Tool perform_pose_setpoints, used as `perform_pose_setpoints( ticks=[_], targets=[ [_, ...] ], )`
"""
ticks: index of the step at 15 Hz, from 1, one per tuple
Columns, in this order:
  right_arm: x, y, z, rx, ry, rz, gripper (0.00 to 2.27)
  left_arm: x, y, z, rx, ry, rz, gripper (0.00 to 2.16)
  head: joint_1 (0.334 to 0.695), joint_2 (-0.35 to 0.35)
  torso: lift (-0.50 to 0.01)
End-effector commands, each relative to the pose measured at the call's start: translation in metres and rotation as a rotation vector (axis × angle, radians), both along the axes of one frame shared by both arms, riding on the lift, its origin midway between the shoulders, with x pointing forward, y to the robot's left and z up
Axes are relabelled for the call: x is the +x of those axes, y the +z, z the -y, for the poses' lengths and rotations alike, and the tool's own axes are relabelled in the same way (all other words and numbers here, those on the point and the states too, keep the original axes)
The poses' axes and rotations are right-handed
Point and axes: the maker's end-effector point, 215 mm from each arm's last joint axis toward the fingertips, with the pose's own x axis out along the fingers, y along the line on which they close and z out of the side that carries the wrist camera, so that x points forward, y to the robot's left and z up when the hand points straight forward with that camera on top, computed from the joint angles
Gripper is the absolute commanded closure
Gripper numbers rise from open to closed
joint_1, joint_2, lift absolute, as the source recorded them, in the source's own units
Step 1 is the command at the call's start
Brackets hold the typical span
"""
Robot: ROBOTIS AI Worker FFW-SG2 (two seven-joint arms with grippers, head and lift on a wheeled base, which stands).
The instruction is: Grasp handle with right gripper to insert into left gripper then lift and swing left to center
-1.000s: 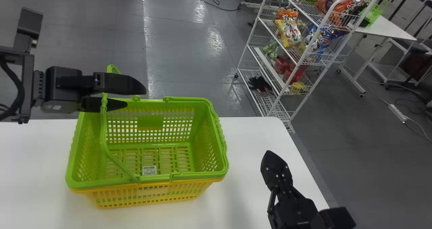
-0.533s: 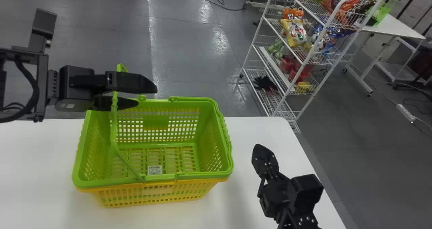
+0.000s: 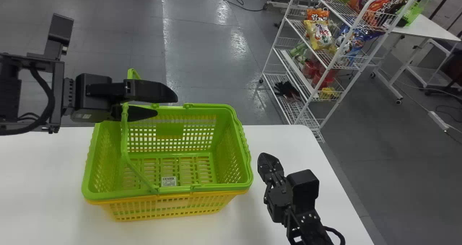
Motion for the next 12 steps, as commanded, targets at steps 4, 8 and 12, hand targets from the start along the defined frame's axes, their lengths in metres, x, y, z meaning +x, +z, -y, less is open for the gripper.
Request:
perform_pose_setpoints(
  ticks=[4,8,12],
  targets=[
    [0.0137,-0.005,-0.012,-0.019,0.02,-0.035,2.19,-0.0031,-0.0012,0.0,-0.011,-0.001,-0.007,0.05,0.695,-0.276,-0.093],
    [0.0144,-0.0029,-0.0127,-0.021,0.014,-0.036,2.19,-0.0046,0.0008,0.0013,-0.014,-0.008,-0.006,0.05,0.695,-0.269,-0.093],
    [0.0157,0.0015,-0.0131,-0.018,0.011,-0.039,2.19,-0.0068,0.0009,0.005,-0.022,-0.014,-0.009,0.05,0.695,-0.27,-0.093]
  ],
)
